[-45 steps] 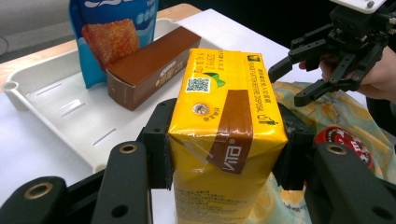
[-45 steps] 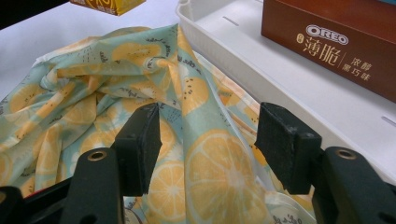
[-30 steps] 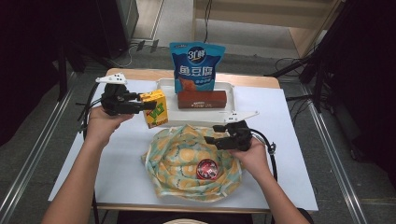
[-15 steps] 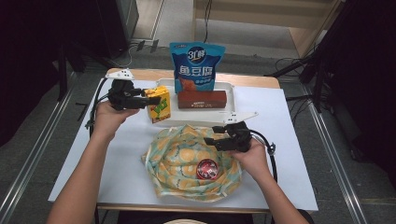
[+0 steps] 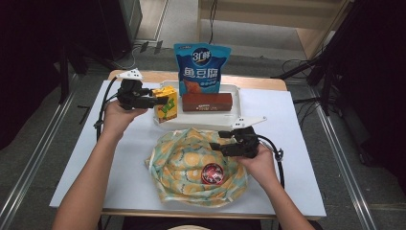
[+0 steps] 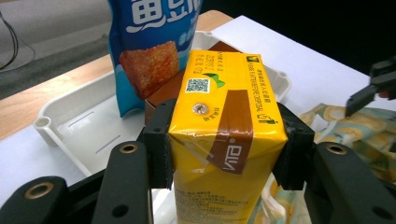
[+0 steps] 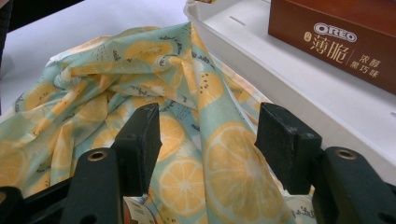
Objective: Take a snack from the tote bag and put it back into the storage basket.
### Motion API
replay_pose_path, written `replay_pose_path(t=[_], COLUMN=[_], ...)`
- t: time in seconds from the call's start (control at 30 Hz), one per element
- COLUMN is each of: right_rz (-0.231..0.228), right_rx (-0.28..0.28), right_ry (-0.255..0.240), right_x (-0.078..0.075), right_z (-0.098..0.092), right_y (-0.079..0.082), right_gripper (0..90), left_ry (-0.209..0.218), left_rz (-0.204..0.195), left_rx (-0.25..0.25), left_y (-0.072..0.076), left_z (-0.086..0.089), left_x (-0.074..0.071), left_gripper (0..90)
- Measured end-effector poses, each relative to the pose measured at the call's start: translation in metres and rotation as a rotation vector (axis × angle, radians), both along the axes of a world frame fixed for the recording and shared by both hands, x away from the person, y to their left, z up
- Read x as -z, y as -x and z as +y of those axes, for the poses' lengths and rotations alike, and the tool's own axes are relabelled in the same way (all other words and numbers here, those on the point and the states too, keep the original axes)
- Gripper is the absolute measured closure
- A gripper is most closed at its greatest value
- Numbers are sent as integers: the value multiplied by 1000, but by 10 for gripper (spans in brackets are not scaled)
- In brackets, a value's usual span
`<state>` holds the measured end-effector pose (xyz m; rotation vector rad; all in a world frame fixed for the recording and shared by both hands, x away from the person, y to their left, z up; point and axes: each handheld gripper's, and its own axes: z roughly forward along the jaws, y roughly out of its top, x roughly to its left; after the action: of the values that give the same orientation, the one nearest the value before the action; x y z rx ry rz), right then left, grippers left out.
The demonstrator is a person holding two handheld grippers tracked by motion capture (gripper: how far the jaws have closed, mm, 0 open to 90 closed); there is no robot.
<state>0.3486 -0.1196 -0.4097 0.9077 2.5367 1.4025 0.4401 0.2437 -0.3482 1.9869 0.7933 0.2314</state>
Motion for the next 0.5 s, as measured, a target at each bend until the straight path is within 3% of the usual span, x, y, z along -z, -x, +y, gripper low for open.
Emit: replay_pose_path(t=[0.3,0.5], right_rz=[-1,0], right_rx=[8,12], right_ry=[3,11], right_x=[1,2], right_z=[1,-1], right_y=[5,7], right_gripper=[410,410], left_ry=[4,5], left_rz=[-5,-29], left_rx=[-7,-26], left_y=[-11,-16], left_z=[-3,-5], left_x=[12,18], left_gripper=[510,510])
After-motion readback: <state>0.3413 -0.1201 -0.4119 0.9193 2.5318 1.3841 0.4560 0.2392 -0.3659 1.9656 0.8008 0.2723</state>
